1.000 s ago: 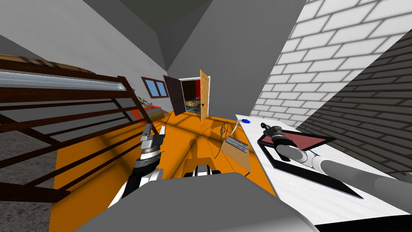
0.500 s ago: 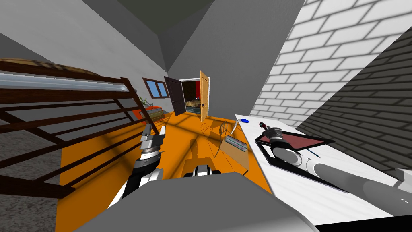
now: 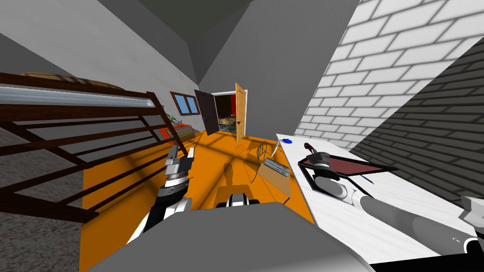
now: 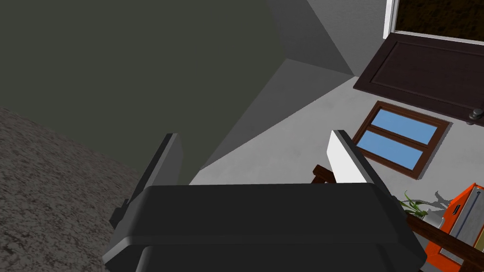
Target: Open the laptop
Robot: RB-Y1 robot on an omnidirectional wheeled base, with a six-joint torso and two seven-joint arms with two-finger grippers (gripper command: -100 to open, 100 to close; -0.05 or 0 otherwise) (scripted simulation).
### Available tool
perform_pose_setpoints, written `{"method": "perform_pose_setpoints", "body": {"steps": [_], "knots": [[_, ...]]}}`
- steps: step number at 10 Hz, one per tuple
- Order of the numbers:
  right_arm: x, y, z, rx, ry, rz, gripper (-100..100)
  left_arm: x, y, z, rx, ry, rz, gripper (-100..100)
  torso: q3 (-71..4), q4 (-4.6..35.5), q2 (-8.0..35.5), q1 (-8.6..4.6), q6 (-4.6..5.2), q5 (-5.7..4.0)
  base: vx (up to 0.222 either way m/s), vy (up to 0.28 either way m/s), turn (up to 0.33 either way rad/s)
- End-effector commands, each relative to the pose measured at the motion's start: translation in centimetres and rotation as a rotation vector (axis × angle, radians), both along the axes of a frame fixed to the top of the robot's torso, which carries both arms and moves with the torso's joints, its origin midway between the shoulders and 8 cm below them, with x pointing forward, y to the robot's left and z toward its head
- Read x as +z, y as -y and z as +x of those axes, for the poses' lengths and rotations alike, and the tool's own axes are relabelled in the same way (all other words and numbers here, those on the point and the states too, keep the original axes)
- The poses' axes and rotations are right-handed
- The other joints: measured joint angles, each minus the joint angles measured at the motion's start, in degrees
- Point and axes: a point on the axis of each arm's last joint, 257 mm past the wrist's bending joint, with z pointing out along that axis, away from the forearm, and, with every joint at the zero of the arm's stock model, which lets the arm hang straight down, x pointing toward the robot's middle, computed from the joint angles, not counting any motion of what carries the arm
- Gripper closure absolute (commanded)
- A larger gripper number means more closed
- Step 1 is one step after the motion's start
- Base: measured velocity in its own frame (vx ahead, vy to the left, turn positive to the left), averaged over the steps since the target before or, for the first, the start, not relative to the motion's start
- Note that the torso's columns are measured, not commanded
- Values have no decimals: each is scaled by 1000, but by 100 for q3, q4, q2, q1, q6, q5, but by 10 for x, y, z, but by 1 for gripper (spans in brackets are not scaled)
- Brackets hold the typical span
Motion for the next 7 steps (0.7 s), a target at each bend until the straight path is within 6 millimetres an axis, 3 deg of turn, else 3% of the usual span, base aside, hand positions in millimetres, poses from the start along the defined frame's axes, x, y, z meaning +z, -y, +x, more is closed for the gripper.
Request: {"method": "perform_pose_setpoints", "body": {"steps": [1,2,3,5,7], "knots": [[-6,-8,-6,-9,40,-10,100,0,0,0,0,0,0,0,-2,0,-2,-3,-2,1,-35,-15,22],[-3,-6,-4,-7,40,-12,100,0,0,0,0,0,0,0,-4,2,-3,-3,4,6,-18,3,-5],[-13,-24,-14,-11,52,-49,100,0,0,0,0,0,0,0,-5,7,-3,3,3,15,-33,-107,209],[-21,-33,-15,-6,57,-41,100,0,0,0,0,0,0,0,-14,-13,-28,-29,-24,-20,-22,-118,82],[-33,-58,-26,-8,76,-80,100,0,0,0,0,0,0,0,-18,-11,-30,-20,-10,-12,-5,-40,107]]}}
